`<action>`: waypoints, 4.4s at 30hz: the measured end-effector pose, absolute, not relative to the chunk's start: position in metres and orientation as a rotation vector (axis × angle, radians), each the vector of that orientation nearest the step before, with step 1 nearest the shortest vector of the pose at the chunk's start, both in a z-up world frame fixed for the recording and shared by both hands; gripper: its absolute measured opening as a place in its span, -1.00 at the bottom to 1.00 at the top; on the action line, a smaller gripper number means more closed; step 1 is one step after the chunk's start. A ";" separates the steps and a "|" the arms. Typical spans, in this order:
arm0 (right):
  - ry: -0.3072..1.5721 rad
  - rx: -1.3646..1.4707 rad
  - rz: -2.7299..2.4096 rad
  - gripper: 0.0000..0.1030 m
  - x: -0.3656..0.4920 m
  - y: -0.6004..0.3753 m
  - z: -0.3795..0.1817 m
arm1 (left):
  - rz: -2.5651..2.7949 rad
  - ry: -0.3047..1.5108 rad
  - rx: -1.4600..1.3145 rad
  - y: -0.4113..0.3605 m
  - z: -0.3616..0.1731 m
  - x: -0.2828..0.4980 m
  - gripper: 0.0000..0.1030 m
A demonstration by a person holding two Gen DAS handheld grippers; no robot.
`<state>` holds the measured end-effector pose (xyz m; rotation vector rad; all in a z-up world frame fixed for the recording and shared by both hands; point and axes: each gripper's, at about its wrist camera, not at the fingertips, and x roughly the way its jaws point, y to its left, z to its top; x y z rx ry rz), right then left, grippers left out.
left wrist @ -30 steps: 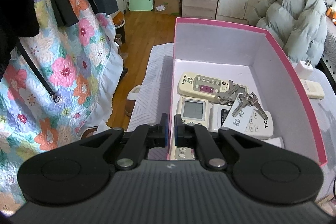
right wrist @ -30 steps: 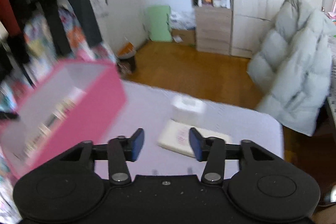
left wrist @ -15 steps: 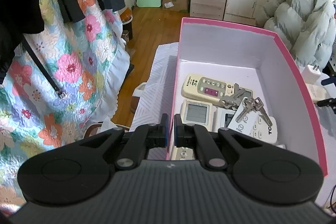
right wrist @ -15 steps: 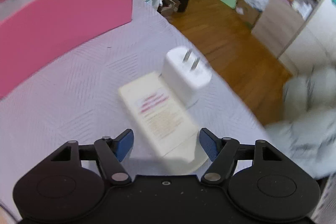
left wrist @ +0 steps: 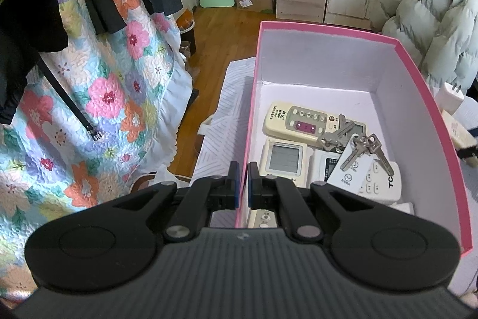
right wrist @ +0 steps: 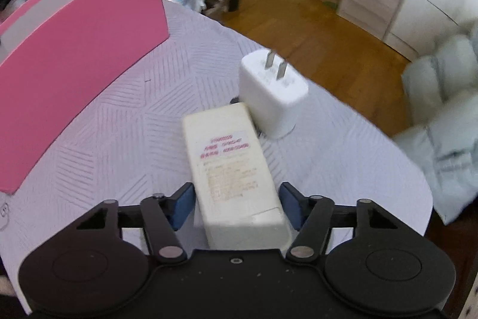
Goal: Organize rigid objects
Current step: 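Grasp the white power bank with the right tool and lift it, then carry the white power bank into the pink box and release it, then move the right tool to the white charger cube and grasp it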
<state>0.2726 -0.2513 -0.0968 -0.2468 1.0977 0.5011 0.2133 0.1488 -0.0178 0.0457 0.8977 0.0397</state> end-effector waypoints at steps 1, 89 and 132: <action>1.108 -0.250 0.512 0.21 0.266 -0.248 -0.096 | 0.039 0.898 0.043 0.149 -0.018 0.214 -0.93; 0.631 -0.435 0.499 0.17 0.249 -0.045 -0.035 | -0.051 0.839 -0.013 0.163 -0.021 0.205 -0.93; 0.819 0.228 0.234 0.38 0.289 -0.267 -0.102 | -0.045 0.848 -0.002 0.164 -0.023 0.206 -0.92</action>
